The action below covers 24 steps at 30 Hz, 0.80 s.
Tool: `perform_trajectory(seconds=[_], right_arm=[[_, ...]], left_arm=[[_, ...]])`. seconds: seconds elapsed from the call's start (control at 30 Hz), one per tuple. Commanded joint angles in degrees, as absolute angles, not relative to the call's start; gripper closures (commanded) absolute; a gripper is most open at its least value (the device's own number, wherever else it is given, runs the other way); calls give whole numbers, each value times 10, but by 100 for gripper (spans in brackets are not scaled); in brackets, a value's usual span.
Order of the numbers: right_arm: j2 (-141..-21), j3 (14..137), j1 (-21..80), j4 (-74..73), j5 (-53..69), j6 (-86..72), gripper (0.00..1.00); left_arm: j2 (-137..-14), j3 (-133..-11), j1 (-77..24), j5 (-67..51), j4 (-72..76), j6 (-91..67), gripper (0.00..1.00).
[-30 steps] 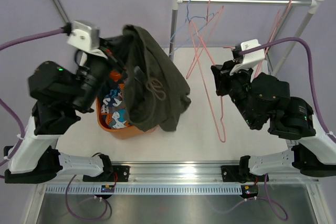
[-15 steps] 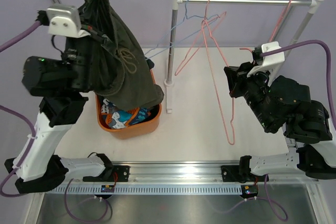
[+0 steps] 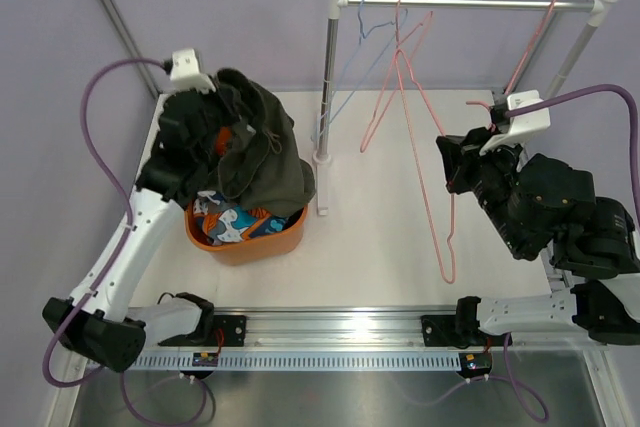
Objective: Remove the shorts from the hanger
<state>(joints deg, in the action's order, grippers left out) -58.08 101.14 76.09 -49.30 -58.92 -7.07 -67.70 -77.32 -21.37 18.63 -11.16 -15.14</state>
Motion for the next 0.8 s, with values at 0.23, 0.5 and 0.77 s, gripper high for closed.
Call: perform_trajectory(seconds=[0.23, 0.5, 0.77], right_arm=[[-570, 1006, 766, -487, -632, -78, 100], [-580, 1005, 766, -483, -649, -69, 100], [-593, 1014, 766, -519, -684, -91, 100]], left_arm=[[-564, -313, -214, 66, -83, -496, 100], [-561, -265, -214, 45, -98, -528, 100], [-475, -372, -214, 68, -191, -449, 37]])
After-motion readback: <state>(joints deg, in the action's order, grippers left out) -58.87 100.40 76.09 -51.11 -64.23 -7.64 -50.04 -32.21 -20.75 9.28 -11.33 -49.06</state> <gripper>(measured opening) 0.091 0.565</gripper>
